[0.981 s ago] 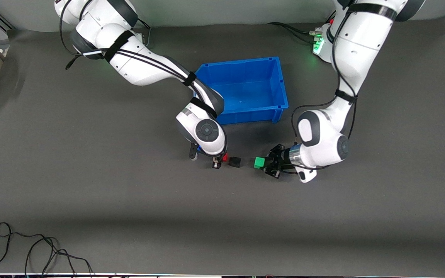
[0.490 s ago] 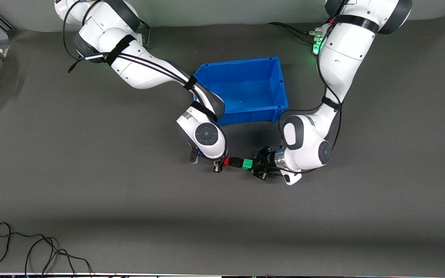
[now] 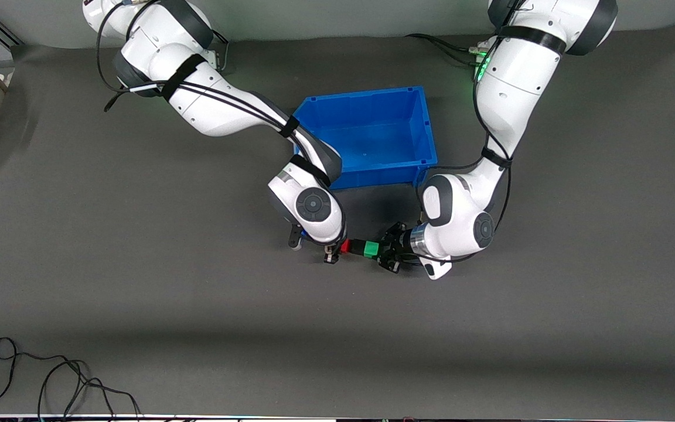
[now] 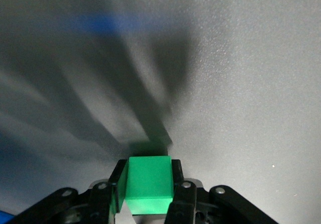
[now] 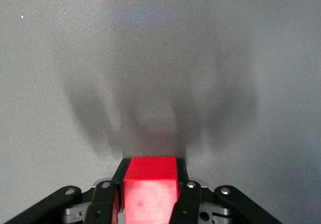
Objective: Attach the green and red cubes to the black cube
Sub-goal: 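Press the red and green cubes against the black cube from both sides, then open both grippers and lift them off the joined cubes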
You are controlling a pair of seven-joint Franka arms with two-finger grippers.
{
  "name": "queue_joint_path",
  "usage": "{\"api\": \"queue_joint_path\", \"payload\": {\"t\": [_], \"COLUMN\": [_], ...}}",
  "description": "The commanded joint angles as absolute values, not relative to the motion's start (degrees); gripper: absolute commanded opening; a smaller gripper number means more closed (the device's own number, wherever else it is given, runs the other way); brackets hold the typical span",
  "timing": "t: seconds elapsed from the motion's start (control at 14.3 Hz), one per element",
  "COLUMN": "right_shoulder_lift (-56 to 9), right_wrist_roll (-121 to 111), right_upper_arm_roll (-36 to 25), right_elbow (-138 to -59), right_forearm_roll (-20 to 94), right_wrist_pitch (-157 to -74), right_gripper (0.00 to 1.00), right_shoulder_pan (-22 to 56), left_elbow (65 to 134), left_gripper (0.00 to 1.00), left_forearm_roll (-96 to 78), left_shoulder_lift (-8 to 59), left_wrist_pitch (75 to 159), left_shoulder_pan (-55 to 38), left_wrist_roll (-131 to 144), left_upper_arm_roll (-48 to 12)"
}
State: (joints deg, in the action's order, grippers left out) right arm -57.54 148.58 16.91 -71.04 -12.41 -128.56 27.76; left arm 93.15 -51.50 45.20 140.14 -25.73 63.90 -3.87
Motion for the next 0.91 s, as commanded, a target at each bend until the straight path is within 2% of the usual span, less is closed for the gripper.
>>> {"api": "queue_joint_path", "payload": {"t": [0.0, 0.21, 0.28, 0.35, 0.42, 0.63, 0.7, 0.77, 0.84], "right_shoulder_lift": [-59.15, -59.15, -59.15, -59.15, -59.15, -59.15, -59.15, -59.06, -58.71], "right_wrist_roll": [150.47, 150.38, 150.55, 150.64, 150.64, 150.64, 150.64, 150.82, 150.56], "right_upper_arm_roll": [16.88, 16.88, 16.88, 16.88, 16.88, 16.88, 16.88, 16.79, 16.70], "right_elbow": [-68.47, -68.29, -68.29, -68.29, -68.29, -68.29, -68.29, -68.47, -68.73], "right_forearm_roll": [-14.24, -14.24, -14.24, -14.15, -14.15, -14.24, -14.24, -14.06, -14.06], "right_wrist_pitch": [-128.67, -128.76, -128.85, -128.93, -129.11, -129.20, -129.20, -129.11, -129.02], "right_gripper": [0.19, 0.19, 0.19, 0.19, 0.19, 0.21, 0.46, 0.91, 0.99], "right_shoulder_pan": [28.56, 28.65, 28.65, 28.65, 28.65, 28.65, 28.57, 28.56, 28.56], "left_elbow": [91.50, 91.05, 91.05, 91.05, 91.05, 91.14, 91.23, 91.40, 91.58], "left_gripper": [0.16, 0.18, 0.37, 0.70, 0.97, 1.00, 1.00, 1.00, 1.00], "left_forearm_roll": [-51.68, -51.68, -51.68, -51.59, -51.50, -51.24, -50.37, -49.14, -47.04], "left_shoulder_lift": [45.70, 45.79, 45.79, 45.79, 45.79, 45.36, 45.09, 44.83, 43.78], "left_wrist_pitch": [140.54, 140.54, 140.71, 140.71, 140.54, 139.84, 139.31, 139.05, 136.87], "left_shoulder_pan": [-26.72, -27.07, -27.24, -27.33, -27.33, -26.81, -26.28, -25.24, -23.22], "left_wrist_roll": [66.61, 67.24, 67.15, 67.15, 67.06, 66.71, 66.62, 66.62, 66.53], "left_upper_arm_roll": [-3.16, -3.16, -3.16, -3.16, -3.08, -2.82, -2.46, -2.11, -1.94]}}
